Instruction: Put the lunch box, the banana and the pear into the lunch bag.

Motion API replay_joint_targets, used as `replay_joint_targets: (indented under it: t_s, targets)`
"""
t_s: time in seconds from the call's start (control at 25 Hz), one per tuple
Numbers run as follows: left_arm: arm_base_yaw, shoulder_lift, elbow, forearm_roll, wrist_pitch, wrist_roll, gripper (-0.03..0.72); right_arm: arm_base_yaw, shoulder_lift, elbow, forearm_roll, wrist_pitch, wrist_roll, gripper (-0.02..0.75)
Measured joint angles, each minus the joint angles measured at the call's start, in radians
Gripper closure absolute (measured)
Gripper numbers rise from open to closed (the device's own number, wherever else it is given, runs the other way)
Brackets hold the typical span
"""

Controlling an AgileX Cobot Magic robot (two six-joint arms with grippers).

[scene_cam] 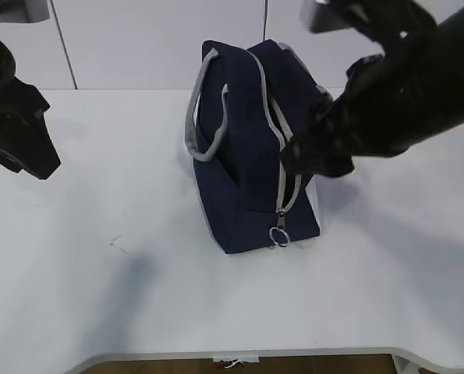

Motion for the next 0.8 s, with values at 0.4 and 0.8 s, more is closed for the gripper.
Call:
replay_joint_targets:
  t_s: [0.4, 0.8]
  targets:
    - [0.0, 0.0, 0.0, 0.0, 0.0, 0.0, 0.381, 0.067, -0.067, 0.411, -0.036, -0.664, 0.0, 0.29]
    - [0.0, 0.0, 0.0, -0.014, 0.0, 0.0, 0.381, 0.067, -0.085, 0.777, -0.068, -1.264, 0.0, 0.291]
